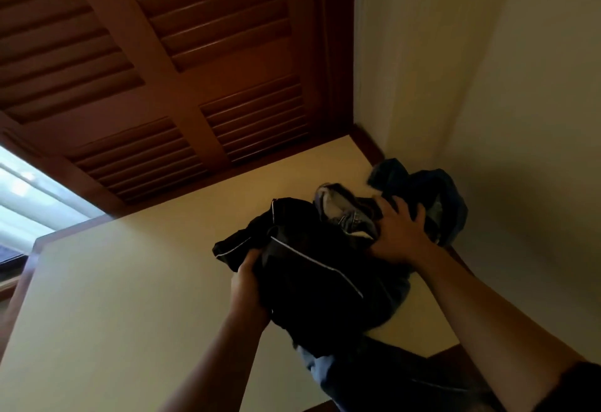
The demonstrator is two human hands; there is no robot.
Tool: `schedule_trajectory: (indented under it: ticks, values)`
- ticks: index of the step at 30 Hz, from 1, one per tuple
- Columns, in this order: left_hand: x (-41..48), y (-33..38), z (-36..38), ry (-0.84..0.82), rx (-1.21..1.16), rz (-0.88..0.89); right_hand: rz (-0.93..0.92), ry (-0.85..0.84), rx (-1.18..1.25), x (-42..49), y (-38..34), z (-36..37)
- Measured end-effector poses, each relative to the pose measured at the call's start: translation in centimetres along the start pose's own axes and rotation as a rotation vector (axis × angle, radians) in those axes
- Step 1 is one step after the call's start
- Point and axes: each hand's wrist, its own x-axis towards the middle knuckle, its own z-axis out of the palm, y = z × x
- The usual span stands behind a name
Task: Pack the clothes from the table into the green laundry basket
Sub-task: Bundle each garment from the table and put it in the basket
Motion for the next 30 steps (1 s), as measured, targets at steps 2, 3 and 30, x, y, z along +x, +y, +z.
schedule_trajectory:
  ticks: [2, 3, 30]
  values:
    - [0.2, -0.2, 0.0, 0.015, 0.003, 0.010, 0.069, -0.119, 0.098, 1.1, 1.0, 1.8]
    - [0.3, -0.2, 0.0, 0.016, -0.002, 0.014, 0.119, -0.202, 0.172, 1.8, 1.6, 2.6]
    - [-4.9, -0.2, -8.6, 0.076, -0.455, 0.119, 0.286, -0.236, 1.486, -2.3, -10.4, 3.7]
